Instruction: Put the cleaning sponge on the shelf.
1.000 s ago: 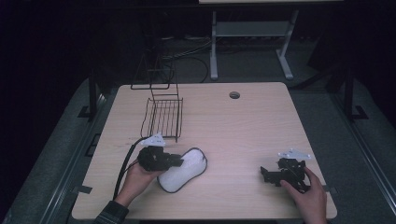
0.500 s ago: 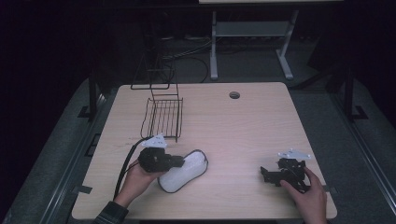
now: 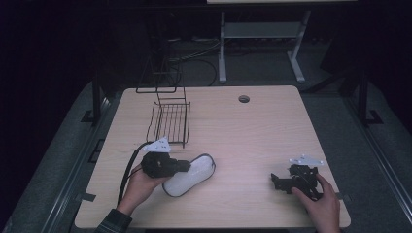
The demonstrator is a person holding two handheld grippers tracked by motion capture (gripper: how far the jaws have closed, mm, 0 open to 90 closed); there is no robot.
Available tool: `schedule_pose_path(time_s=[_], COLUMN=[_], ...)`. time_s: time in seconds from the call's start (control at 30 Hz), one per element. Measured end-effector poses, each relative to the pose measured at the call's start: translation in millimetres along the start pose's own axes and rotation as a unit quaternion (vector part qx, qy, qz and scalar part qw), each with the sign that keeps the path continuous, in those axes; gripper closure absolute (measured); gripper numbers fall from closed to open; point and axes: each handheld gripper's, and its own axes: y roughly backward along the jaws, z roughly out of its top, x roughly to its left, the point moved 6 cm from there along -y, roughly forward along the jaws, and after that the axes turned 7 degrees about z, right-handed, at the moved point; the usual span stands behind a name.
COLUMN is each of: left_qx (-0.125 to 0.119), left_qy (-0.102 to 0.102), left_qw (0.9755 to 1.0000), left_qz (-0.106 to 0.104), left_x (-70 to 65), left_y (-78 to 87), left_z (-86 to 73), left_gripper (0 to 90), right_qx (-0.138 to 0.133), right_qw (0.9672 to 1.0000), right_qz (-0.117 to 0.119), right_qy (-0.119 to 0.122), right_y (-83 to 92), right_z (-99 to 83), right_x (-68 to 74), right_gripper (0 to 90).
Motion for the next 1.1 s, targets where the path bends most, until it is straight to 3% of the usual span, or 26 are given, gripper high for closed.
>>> schedule_pose_path(time_s=[0.53,1.1], left_qx=[-0.02,-0.037], left_qy=[0.009,0.029], left_qw=[0.9993,0.9961], left_qz=[0.029,0.074], left_x=[18.0,50.3], left_y=[26.3,52.4], left_z=[4.8,7.5], left_gripper=[82.5,82.6], right_qx=[0.0,0.0], right_qw=[1.0,1.0], right_qz=[0.0,0.0], right_qy=[0.0,0.0], right_y=[0.0,0.0], right_z=[0.0,0.0], right_x=[0.0,-0.1], right_gripper=[0.0,0.0])
